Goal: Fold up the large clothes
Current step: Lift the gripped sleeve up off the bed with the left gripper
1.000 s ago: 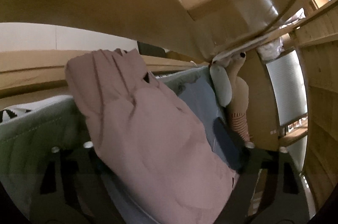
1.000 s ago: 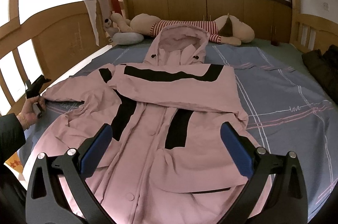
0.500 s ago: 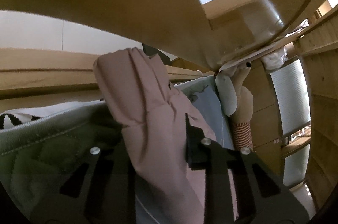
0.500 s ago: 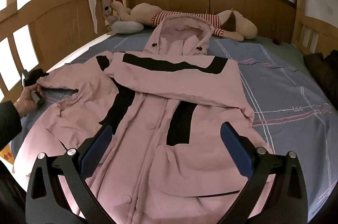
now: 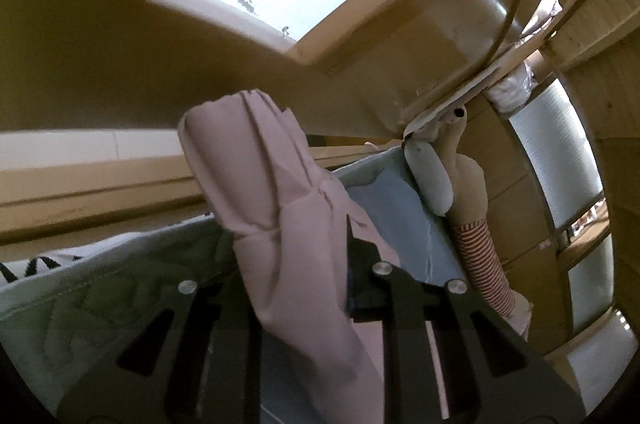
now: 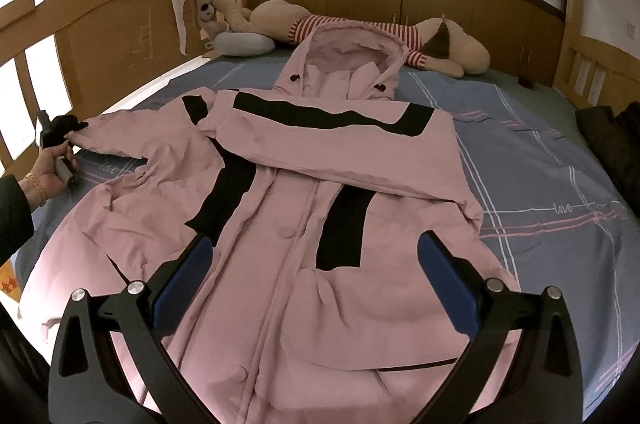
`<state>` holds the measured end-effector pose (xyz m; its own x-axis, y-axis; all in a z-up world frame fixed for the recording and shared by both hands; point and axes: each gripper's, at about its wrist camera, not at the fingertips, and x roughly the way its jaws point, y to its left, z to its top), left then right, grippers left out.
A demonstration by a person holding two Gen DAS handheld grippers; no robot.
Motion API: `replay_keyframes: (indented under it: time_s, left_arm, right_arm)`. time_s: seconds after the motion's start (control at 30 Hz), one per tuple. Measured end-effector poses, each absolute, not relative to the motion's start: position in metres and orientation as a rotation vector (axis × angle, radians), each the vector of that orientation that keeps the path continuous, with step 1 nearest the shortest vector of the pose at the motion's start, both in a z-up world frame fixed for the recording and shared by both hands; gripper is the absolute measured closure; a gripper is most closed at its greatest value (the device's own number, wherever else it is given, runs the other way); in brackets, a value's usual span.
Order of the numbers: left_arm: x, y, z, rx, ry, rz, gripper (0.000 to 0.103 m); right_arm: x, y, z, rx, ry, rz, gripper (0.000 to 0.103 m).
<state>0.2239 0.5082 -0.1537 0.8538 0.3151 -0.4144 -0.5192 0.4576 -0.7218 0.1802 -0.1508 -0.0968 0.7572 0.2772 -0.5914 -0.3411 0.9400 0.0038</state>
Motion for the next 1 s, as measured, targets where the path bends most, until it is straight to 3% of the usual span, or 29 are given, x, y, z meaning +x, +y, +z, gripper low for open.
replay_keyframes:
  time_s: [0.6,1.0]
  left_arm:
    - [0.243,0.426,-0.040,-0.397,0.317,0.553,0.091]
    - [0.228,0.330,0.051,-0.145,0.198,0.445,0.092]
  right_arm:
    - [0.171,-0.162,-0.085,-0.103,0.580,0.320,0.001]
    - [0.164,-0.182,-0.073,-0.065,0.545,0.313,0.001]
